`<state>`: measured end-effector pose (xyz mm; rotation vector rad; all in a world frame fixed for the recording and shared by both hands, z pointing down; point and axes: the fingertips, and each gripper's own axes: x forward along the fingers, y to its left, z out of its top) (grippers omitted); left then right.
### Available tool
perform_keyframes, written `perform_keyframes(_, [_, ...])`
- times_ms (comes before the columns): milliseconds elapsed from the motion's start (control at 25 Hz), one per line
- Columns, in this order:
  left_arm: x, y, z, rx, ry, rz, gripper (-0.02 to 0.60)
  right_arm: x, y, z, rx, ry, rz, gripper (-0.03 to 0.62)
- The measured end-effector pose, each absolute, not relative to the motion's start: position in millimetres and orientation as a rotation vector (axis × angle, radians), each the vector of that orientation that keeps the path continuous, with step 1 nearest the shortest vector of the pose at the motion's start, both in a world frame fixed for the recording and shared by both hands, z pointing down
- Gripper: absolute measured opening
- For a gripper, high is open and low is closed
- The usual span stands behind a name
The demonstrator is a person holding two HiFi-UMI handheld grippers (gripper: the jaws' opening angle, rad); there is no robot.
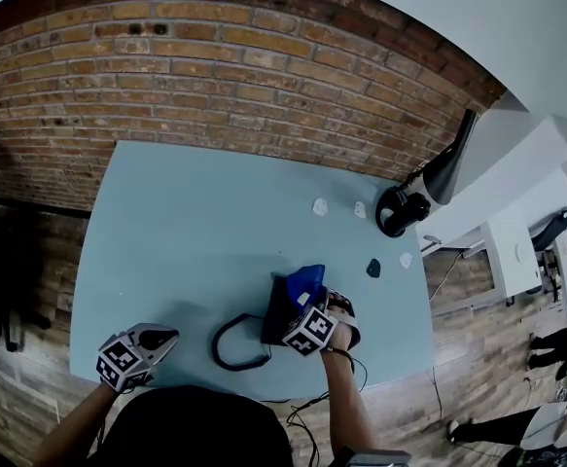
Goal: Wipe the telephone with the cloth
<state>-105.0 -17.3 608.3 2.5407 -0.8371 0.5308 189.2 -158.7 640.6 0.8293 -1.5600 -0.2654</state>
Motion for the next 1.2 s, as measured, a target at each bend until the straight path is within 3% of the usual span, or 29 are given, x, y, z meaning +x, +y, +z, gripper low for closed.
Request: perform_keyframes(1200, [-88,-5,615,2.553,-0.771,0.546,0.021,175,-129,648,0.947,-1.765,-0.181,0.089])
